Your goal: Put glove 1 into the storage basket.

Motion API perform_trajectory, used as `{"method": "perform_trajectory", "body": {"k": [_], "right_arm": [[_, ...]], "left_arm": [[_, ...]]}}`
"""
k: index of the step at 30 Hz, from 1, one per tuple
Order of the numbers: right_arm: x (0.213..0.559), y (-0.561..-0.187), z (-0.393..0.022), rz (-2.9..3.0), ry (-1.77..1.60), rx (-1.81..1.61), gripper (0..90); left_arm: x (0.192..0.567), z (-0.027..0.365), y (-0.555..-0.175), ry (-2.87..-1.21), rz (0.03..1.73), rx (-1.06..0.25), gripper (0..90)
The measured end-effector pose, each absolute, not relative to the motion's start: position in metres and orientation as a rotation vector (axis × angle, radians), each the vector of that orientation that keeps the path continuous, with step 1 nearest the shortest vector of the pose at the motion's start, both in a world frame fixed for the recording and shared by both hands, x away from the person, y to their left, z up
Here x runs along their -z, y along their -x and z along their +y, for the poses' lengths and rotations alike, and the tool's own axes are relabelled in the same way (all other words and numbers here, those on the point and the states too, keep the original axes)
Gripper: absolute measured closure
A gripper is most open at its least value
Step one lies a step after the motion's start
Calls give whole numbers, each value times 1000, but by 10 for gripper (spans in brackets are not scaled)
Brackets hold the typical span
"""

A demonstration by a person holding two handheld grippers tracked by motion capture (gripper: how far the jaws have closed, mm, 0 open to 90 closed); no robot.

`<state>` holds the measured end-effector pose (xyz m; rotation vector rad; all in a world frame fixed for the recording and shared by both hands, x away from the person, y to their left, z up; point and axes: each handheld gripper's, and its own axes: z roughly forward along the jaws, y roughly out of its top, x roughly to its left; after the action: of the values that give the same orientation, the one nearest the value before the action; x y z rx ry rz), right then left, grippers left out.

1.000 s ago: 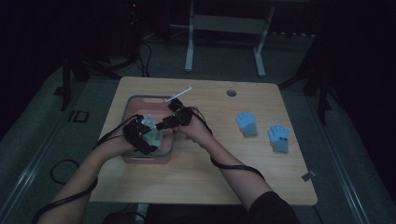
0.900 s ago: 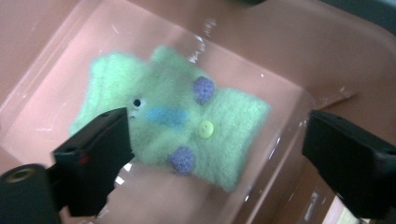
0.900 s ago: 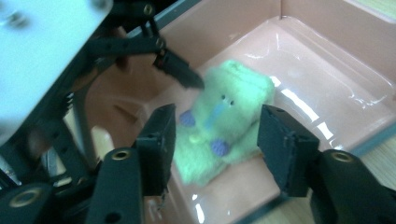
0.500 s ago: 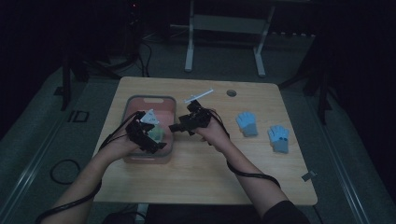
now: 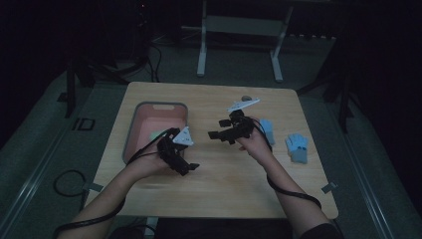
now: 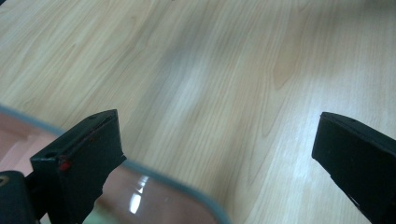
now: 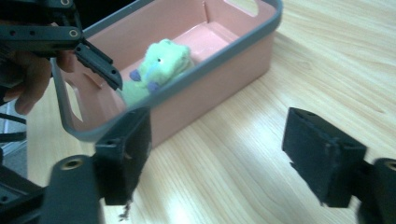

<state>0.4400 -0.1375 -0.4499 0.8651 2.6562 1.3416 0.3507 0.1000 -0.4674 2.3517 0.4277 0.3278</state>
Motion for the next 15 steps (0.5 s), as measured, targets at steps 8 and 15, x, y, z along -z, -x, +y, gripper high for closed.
{"method": "perform_trajectory", "body": {"k": [8,15], "right_arm": [[457,-437,-172,2628,-918,-1297,161],[459,-434,-197,2582,-999,-1306,132]], "left_arm": [[473,79,-344,-2356,374,-301,21],[480,61,-334,-2358,307,-361,21]]}}
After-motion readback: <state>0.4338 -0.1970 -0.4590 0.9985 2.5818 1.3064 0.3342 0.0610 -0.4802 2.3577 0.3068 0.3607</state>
